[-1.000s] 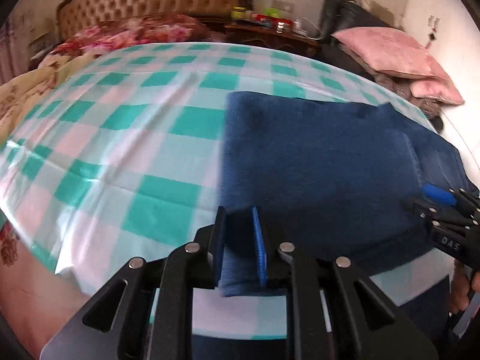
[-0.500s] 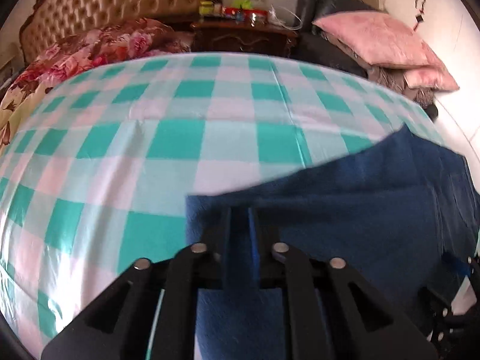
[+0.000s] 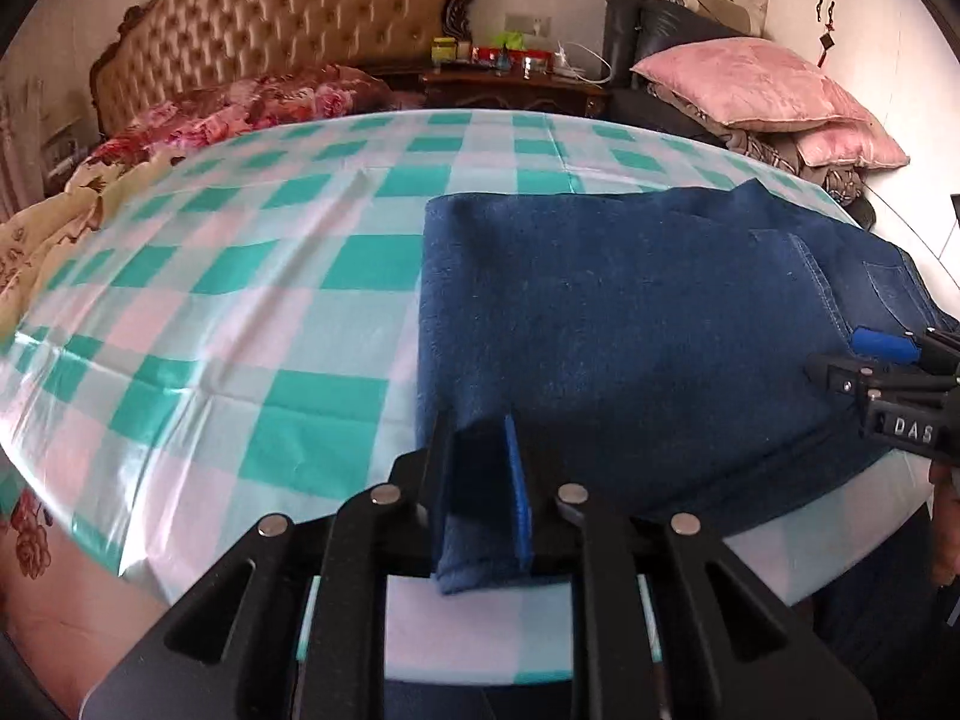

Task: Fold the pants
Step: 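Fold the leg hems over onto the waistband half and release both tools, then press and smooth the folded jeans flat with both tools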

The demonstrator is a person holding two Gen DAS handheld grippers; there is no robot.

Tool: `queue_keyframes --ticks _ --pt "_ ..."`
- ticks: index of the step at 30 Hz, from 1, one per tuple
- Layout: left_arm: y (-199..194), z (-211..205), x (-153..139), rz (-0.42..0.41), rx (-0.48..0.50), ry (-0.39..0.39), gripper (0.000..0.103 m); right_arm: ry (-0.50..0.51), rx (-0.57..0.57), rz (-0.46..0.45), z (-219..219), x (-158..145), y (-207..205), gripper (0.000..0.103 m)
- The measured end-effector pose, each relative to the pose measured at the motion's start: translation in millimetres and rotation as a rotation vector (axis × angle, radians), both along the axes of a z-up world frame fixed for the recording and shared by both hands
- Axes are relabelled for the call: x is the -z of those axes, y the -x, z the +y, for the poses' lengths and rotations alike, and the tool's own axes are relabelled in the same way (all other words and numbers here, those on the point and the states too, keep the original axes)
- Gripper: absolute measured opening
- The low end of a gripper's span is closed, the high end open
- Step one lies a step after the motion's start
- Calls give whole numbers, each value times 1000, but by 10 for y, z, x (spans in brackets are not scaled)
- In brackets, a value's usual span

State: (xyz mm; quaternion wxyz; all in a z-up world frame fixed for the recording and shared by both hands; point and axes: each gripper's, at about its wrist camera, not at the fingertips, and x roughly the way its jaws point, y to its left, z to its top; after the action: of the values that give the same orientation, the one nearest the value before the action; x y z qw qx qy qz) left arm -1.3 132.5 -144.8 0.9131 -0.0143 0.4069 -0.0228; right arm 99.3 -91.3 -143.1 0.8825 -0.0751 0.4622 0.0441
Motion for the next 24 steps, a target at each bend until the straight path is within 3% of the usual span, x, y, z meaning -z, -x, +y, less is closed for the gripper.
queue_keyframes --ticks 3,4,9,12,16,19,23,24 --pt "77 107 -62 -15 -67 41 37 19 -1 3 14 -7 -9 69" --pt "115 143 -67 -16 -78 63 38 14 2 6 7 -6 -10 69" --pt "203 255 28 12 -84 132 39 29 6 23 -6 -83 -57 69" --pt "212 257 44 6 -79 143 39 36 12 -90 -16 -347 -96 69" --pt "214 280 63 -3 -67 165 38 31 12 -142 -3 -516 -336 64" --pt "221 296 73 -8 -65 177 38 91 15 -119 43 -415 -584 55" --pt "226 277 74 -15 -55 161 38 107 34 6 -9 -71 -754 53" --pt "217 265 76 -16 -46 146 38 82 42 -18 -47 -46 -726 52"
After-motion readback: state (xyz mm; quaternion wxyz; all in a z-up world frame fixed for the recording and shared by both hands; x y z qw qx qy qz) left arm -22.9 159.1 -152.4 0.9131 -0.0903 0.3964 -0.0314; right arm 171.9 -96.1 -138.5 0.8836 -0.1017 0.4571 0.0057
